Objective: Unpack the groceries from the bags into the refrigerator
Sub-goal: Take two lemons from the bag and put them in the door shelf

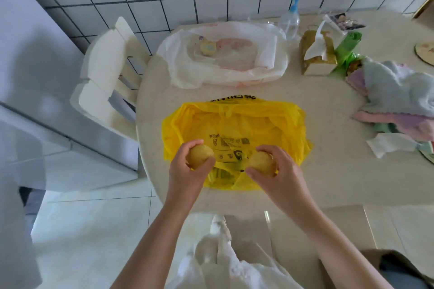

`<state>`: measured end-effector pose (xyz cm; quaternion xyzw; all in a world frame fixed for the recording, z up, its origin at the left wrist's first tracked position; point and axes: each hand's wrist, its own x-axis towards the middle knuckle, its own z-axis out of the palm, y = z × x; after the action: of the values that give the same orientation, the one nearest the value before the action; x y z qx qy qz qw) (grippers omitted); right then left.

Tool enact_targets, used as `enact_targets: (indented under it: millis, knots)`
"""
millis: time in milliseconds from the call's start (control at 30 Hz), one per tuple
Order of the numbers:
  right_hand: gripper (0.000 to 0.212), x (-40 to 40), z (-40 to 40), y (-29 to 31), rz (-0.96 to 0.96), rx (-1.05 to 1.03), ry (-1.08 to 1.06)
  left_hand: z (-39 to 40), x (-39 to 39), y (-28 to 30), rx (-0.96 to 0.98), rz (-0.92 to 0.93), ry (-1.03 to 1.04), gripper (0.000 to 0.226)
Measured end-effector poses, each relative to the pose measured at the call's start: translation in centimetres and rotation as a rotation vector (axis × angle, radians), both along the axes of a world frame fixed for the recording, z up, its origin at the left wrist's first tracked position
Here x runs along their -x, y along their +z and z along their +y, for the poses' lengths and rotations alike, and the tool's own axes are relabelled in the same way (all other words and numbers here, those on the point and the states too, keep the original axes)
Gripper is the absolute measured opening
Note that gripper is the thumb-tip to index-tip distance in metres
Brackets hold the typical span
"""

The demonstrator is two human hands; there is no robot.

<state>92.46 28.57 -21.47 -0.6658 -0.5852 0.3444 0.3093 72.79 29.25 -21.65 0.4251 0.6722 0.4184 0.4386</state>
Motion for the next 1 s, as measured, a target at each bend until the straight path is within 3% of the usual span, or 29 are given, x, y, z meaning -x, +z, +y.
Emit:
enact_targets:
  millis: [500,1000]
  knots:
    - [0.048,1.1,-11.7,-1.2,0.029,0.013,0.436,-21.0,-1.5,-0.4,0.057,0.121,0.339,0.041]
    - [0.047,17.4,-22.0,1.5,0.006,0.037,0.905,-36.3,10.3,0.0,0.016,0.025,0.746,0.04]
